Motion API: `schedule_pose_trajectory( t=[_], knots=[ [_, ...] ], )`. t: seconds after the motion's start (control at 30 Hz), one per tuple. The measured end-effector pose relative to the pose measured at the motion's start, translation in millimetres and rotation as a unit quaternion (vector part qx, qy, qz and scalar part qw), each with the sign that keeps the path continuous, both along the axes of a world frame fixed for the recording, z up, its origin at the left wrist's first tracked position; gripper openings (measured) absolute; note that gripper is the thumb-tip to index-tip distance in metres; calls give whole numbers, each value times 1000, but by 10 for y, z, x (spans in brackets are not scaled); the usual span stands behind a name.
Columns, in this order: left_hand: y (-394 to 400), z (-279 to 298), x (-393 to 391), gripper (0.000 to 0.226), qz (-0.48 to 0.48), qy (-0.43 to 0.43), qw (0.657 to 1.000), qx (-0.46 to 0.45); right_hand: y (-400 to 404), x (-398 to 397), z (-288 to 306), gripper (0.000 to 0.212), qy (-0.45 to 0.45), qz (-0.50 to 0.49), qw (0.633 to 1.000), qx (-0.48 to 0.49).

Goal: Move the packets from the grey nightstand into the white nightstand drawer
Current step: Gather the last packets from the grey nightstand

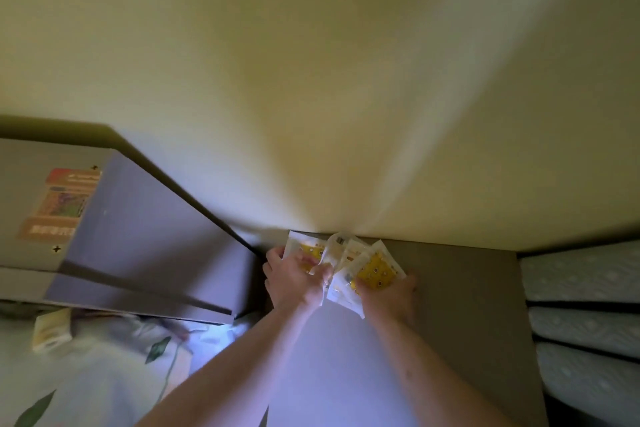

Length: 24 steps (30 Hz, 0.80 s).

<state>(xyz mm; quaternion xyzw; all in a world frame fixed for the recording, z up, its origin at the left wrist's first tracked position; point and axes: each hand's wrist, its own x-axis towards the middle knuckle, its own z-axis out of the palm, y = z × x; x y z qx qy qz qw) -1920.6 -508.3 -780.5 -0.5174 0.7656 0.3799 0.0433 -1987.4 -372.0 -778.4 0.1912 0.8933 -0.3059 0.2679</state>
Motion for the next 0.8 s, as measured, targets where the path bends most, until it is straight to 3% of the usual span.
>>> schedule_pose_trajectory(
  t=[0.2, 0.4, 0.5, 0.8],
  knots=[
    [-74, -46, 272, 27, 17, 71, 997, 22, 35, 90, -64, 87, -10, -22, 999, -36],
    [70, 36, 376, 26, 13, 55, 997, 55, -28, 179, 7, 71, -27, 56, 998, 27],
    [88, 49, 387, 23, -2, 56, 995, 77, -22, 322, 6, 70, -11, 64, 998, 3],
    [303, -24, 700, 25, 40, 65, 967, 241, 347, 681, 12, 38, -31, 69, 993, -94]
  ],
)
